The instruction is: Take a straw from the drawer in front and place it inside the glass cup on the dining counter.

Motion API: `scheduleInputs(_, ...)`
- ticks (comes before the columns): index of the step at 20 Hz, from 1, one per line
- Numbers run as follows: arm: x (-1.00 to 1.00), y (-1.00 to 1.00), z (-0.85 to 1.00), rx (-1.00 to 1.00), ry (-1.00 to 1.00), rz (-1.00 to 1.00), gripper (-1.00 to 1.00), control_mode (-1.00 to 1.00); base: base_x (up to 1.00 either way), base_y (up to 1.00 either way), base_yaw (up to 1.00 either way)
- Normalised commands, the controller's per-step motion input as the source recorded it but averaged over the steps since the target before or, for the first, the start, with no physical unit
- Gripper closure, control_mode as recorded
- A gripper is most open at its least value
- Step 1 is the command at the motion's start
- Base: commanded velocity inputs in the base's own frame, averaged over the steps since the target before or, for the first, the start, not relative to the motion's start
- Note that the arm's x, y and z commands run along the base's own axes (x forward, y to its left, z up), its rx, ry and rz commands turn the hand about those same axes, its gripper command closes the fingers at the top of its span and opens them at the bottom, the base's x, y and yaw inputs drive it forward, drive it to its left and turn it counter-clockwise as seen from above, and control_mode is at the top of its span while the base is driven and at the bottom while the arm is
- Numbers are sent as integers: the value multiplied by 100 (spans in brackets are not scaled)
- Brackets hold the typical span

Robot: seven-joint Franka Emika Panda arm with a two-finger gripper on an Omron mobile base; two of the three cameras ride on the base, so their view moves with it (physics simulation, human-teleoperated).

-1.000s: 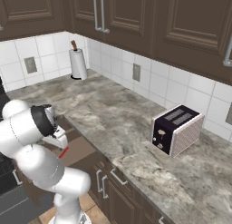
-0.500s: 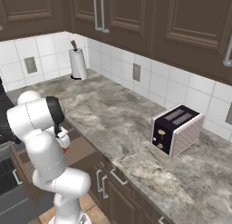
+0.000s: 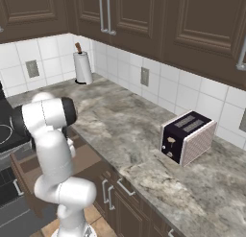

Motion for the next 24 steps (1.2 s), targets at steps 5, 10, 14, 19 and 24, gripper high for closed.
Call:
scheduleInputs(5, 8, 9, -25, 0, 0, 0, -100, -100, 0, 0, 0)
scheduleInputs(10, 6, 3, -27, 0, 0, 0, -100, -100, 0, 0, 0)
scheduleInputs(14, 11, 0, -23, 0, 0, 0, -100, -100, 0, 0, 0)
scheduleInputs(19, 12, 9, -14, 0, 0, 0, -100, -100, 0, 0, 0)
scheduleInputs(24, 7, 9, -15, 0, 0, 0, -100, -100, 0, 0, 0)
